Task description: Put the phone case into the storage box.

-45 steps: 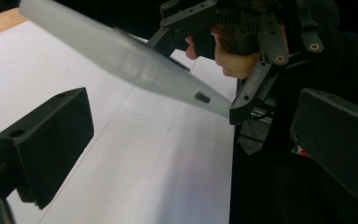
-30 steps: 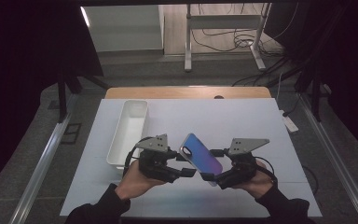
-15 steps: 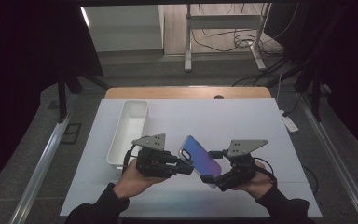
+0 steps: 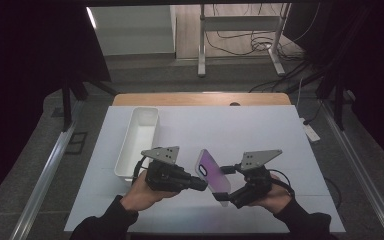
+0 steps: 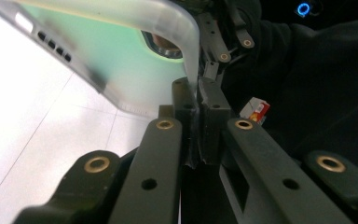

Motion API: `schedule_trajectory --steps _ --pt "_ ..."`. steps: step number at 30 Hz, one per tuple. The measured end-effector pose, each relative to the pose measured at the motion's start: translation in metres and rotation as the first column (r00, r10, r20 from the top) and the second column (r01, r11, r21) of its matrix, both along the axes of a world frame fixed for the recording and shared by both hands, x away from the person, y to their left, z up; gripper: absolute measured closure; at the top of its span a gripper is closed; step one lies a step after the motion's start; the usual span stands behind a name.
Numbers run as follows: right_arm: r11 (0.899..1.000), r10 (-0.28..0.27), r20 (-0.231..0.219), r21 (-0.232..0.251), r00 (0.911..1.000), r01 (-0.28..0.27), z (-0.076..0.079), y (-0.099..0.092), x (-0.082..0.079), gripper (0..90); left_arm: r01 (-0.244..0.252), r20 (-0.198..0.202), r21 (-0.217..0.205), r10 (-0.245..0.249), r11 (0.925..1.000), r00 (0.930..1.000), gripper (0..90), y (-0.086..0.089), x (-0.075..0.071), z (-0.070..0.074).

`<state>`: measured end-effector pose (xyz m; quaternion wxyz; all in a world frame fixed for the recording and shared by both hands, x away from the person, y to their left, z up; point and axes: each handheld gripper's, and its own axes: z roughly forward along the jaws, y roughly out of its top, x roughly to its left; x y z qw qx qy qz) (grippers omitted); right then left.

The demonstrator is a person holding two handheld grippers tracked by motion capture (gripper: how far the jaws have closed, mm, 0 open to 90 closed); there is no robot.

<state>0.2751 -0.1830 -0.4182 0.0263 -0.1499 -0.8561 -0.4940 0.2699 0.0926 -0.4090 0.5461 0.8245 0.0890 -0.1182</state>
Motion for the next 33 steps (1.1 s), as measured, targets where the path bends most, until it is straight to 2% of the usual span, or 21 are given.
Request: schedule_trajectory --steps 3,7,16,23,33 --pt "1.000 0.022 -0.044 0.003 0.9988 -0.022 -0.003 0.001 0.002 15.5 0.012 0.012 0.009 -0.012 0.9999 0.9998 88.1 -0.002 -0.001 -0.001" --pt "0.999 0.029 -0.053 -0.016 0.9982 -0.030 -0.006 0.004 0.003 14.8 0.024 0.029 0.031 -0.025 0.9992 0.9993 88.3 -0.006 -0.002 -0.002" --pt "0.997 0.011 -0.045 -0.074 0.9989 -0.014 -0.012 0.009 0.003 13.7 0.008 0.058 0.086 -0.013 0.9963 0.9983 88.8 -0.011 -0.004 -0.003" --pt "0.996 -0.001 -0.046 -0.091 0.9989 -0.003 -0.013 0.010 0.003 10.0 -0.024 0.054 0.087 0.019 0.9959 0.9984 88.7 -0.009 -0.003 -0.002" --pt "0.988 -0.038 0.004 -0.148 0.9993 0.038 -0.015 0.009 0.001 3.6 -0.063 0.062 0.127 0.055 0.9899 0.9966 88.7 -0.008 -0.003 -0.002"
